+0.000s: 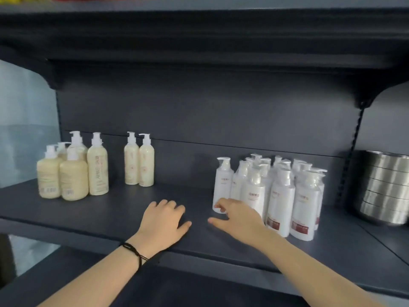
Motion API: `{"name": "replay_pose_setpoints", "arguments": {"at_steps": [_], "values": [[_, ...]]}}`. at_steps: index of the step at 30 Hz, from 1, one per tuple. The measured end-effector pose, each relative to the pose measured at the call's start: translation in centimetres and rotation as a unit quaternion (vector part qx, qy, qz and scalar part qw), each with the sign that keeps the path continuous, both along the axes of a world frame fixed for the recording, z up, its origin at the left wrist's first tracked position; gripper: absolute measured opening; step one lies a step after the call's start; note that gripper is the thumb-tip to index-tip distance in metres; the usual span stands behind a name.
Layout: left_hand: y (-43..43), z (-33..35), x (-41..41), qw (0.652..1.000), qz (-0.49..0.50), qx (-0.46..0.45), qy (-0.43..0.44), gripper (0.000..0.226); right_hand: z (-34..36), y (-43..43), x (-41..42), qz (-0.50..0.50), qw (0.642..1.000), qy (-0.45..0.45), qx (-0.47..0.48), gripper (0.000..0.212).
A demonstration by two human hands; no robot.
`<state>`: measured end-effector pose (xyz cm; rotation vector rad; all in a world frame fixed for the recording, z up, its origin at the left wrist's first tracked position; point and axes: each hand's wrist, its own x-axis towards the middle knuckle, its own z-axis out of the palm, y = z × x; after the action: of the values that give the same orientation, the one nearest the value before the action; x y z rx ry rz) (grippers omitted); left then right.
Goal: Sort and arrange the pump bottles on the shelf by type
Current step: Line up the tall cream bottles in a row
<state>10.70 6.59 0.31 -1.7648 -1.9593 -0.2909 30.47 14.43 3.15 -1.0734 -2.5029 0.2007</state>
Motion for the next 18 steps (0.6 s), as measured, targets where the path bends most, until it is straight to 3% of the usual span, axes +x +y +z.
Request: {"name": "replay_pose_setpoints", "arguments": {"at_steps": [9,12,18], "values": [[-3.9,0.2,-13.7,0.992,0.099,-0.067,0.048,0.055,0.7,-0.6,-13.3,0.055,0.995,-0.075,0.035,0.057],[-3.6,0.6,-17.9,0.994,0.090,-0.053,0.044,0.069,0.9,-0.3,-17.9,0.058,0.995,-0.081,0.028,0.058],[-2.7,2.0,-24.7,0.999,0.035,0.031,0.001,0.046,0.9,0.6,-25.9,0.043,0.997,-0.066,0.022,0.058]]}}
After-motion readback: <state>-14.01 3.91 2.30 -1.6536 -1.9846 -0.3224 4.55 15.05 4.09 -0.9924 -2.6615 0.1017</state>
